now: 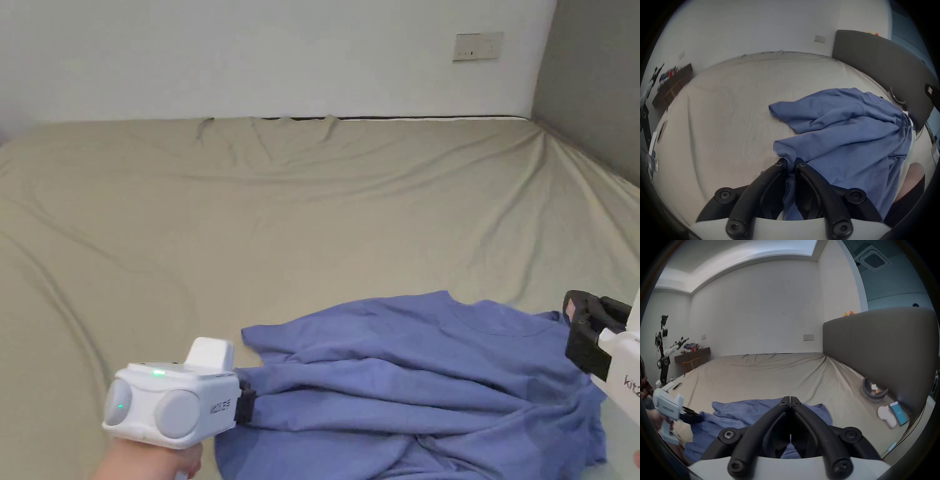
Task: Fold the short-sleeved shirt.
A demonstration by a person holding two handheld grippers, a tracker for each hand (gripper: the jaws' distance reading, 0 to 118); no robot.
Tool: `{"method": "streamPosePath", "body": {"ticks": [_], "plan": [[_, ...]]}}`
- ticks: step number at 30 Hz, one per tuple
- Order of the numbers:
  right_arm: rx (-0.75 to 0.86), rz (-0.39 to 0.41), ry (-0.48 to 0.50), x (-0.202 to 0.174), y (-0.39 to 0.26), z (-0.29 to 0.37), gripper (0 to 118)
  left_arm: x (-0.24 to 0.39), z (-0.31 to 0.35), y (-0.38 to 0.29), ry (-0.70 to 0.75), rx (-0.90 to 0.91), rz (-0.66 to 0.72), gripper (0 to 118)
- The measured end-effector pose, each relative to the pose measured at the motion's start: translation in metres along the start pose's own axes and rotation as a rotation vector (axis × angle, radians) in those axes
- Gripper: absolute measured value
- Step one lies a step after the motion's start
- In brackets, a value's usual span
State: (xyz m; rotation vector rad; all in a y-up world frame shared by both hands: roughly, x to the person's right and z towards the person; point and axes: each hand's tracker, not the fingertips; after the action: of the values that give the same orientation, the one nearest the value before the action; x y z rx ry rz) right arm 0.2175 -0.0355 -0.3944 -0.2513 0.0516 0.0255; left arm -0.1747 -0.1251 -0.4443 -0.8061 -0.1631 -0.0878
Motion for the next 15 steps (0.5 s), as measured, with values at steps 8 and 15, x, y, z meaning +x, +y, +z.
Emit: {"method": "streamPosePath", "body": {"ticks": [8, 15], "plan": [[-0.198, 0.026, -0.11, 0.086, 0.024, -0.057, 1, -0.034, 0.067, 0.019, -0.08, 0.158, 0.085, 4], [-0.468, 0.001, 0.011, 0.115, -0.019, -0.195, 101, -0.043, 0.052, 0.021, -0.084, 0.152, 0.077, 4]]}}
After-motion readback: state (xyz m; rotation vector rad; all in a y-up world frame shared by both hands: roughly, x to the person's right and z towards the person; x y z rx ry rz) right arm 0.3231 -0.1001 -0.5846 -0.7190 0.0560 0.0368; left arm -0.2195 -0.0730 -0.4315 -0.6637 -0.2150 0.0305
